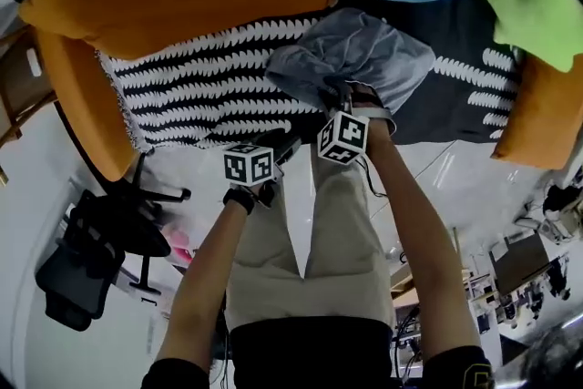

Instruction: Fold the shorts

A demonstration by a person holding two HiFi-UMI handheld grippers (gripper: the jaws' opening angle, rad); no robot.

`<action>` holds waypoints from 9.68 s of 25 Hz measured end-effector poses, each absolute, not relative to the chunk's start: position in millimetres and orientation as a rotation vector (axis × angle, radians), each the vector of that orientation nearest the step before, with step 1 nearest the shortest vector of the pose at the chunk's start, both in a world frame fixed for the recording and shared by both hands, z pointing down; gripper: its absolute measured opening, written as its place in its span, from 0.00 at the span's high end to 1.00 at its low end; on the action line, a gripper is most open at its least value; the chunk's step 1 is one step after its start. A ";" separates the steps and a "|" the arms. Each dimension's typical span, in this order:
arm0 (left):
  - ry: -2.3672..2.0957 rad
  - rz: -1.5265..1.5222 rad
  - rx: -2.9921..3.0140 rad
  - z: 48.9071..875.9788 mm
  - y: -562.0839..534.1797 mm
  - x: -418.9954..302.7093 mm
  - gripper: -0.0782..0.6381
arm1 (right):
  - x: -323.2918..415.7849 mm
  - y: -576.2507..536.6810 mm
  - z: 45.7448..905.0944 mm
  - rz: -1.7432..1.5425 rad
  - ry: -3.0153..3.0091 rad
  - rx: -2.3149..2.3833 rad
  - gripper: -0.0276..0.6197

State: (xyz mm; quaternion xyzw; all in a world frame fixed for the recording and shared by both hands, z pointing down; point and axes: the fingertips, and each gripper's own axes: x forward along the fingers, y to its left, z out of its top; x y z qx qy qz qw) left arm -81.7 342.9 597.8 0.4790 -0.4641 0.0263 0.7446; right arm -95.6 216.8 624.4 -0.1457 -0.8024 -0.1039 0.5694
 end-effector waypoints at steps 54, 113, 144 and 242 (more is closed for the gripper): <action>-0.933 1.101 2.026 43.4 164.1 -247.9 0.86 | 33.6 68.8 15.7 0.348 -1.953 0.742 0.91; -0.924 1.246 2.175 357.5 279.1 -2.9 0.85 | 297.1 204.5 369.2 0.561 -1.809 0.771 0.91; -1.424 -0.036 1.083 457.0 355.2 66.7 0.46 | 276.4 -67.7 462.3 0.440 -2.074 0.581 0.76; -1.511 -0.851 0.654 534.8 326.2 360.9 0.86 | 212.6 -182.8 499.5 0.291 -1.759 0.179 0.93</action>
